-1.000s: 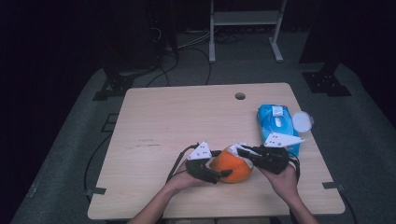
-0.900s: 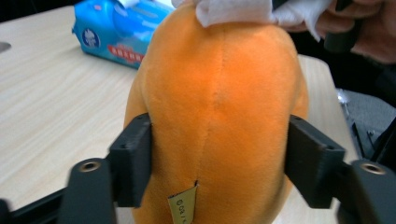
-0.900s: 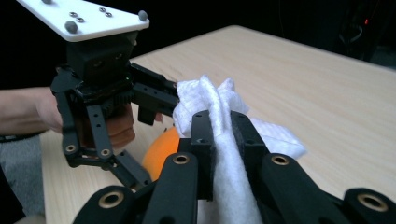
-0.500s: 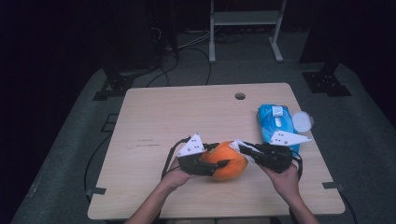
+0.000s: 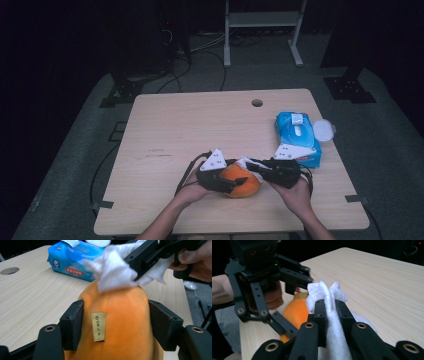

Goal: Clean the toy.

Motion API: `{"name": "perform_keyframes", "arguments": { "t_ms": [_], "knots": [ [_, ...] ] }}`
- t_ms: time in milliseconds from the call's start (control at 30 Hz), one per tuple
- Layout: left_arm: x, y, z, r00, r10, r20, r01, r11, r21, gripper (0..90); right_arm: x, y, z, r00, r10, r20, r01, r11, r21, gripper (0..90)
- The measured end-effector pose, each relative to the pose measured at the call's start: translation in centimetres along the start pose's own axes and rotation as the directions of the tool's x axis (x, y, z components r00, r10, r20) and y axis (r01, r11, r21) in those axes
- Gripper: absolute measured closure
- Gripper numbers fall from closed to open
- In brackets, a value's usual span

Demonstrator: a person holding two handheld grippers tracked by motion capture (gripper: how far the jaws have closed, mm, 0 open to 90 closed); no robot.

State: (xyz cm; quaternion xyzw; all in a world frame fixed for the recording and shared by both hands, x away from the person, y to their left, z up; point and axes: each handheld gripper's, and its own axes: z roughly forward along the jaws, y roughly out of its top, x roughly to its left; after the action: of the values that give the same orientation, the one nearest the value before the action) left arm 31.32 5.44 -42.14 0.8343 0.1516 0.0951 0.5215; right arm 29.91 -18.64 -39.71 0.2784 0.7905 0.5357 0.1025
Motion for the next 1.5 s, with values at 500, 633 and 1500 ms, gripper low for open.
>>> {"name": "perform_keyframes", "arguments": {
  "t_ms": [500, 633, 1500],
  "knots": [
    [1.6, -0.5, -1.2, 0.9986, -0.036, 0.039, 0.037, 0.9992, -0.016, 14.8, -1.2, -0.9, -0.3, 0.9994, 0.027, 0.021, -0.027, 0.999, 0.018, 80.4],
    [2.2, -1.4, -0.9, 0.9946, -0.075, 0.071, 0.075, 0.9971, 0.008, 13.1, -1.7, -1.2, -0.6, 0.9991, 0.037, 0.019, -0.037, 0.999, 0.021, 80.3],
    [2.3, -2.9, 1.1, 0.9909, -0.073, 0.113, 0.073, 0.9973, 0.007, 6.3, -2.3, -1.5, -1.3, 0.9983, 0.056, 0.017, -0.056, 0.998, 0.018, 80.2]
  ]
}}
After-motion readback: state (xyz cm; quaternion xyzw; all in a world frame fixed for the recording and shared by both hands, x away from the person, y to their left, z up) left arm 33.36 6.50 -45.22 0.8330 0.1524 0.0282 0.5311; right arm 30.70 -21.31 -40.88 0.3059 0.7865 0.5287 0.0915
